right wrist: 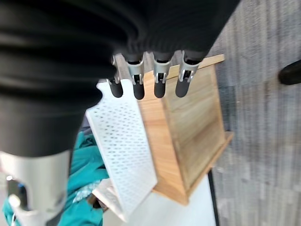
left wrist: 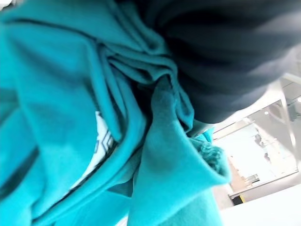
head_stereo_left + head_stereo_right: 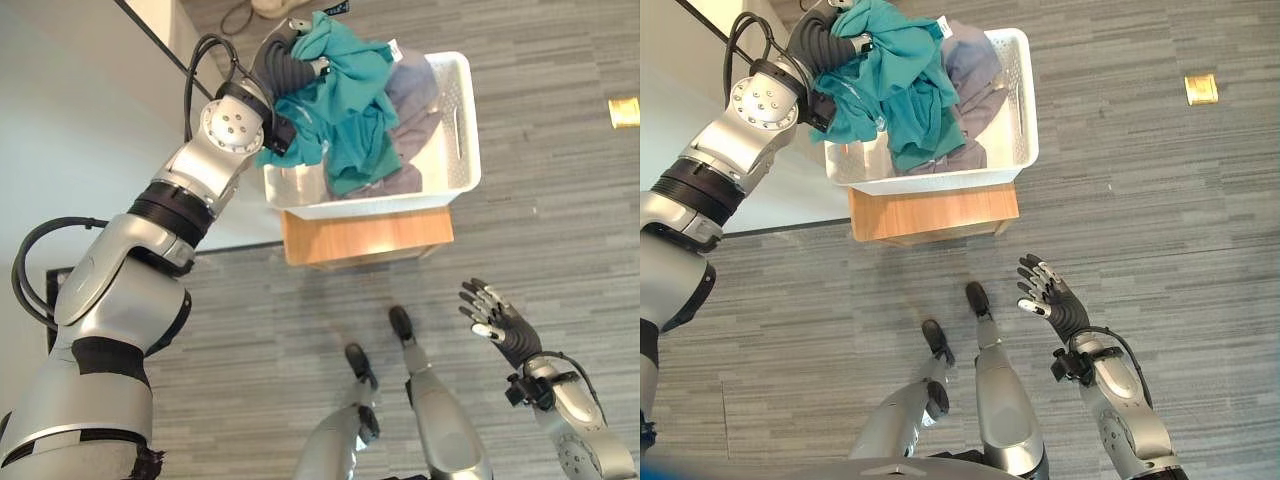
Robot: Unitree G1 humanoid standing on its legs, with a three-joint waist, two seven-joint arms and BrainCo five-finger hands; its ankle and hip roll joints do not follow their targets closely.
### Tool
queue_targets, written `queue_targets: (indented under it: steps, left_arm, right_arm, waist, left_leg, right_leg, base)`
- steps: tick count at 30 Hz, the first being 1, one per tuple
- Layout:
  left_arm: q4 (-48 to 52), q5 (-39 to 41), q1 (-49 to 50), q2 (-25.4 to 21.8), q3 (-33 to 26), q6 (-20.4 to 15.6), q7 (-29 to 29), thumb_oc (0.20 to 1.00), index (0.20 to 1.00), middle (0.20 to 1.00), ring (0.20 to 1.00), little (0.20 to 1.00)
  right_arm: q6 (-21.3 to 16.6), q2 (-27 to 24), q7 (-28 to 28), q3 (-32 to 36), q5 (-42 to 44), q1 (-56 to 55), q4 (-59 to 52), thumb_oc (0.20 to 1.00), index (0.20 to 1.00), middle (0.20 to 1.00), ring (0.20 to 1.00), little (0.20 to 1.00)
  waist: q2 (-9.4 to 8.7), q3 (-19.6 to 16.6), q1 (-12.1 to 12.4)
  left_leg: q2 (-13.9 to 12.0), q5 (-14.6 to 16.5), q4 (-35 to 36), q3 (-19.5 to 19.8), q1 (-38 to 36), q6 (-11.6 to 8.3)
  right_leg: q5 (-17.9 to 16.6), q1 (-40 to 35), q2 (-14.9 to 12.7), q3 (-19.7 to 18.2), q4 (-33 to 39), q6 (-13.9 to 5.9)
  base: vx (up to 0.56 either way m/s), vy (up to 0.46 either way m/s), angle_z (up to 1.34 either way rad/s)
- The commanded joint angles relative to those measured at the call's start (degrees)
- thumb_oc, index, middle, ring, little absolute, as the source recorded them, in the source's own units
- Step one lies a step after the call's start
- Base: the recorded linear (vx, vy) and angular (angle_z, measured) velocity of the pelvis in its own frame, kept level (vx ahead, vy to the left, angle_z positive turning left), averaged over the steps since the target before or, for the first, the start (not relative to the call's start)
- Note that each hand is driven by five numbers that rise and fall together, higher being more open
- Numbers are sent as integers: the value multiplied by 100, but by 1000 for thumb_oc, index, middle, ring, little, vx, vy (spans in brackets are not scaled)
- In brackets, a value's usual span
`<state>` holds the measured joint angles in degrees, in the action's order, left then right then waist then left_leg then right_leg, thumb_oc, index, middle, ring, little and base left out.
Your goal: Pick up bed clothes into laundry basket.
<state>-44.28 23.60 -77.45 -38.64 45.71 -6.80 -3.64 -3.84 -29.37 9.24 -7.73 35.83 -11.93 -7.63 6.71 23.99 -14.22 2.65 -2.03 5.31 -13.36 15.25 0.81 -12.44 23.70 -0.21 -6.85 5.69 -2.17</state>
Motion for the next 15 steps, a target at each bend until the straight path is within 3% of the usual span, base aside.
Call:
queue_targets:
  steps: [1, 15]
  left_arm:
    - [-220, -703, -627, -66, 58, -165, 82, 1000, 1000, 1000, 1000, 1000]
    - [432, -662, -483, -5, 167, -278, 118, 1000, 1000, 1000, 1000, 1000]
  right_arm:
    - [-299, -147, 47, 271, -298, -188, -229, 1000, 1000, 1000, 1000, 1000]
    - [-235, -325, 169, 200, -437, -120, -87, 1000, 1000, 1000, 1000, 1000]
  waist:
    - [70, -183, -52]
    - [297, -500, 60]
  left_leg:
    - [-282, -272, -31, 567, -130, -442]
    - [-248, -281, -31, 753, -389, -451]
  right_leg:
    - [389, -347, -268, 113, -268, -592]
    - [468, -718, -362, 289, -223, -584]
  base:
    - [0, 0, 0]
    - [-10, 12, 7]
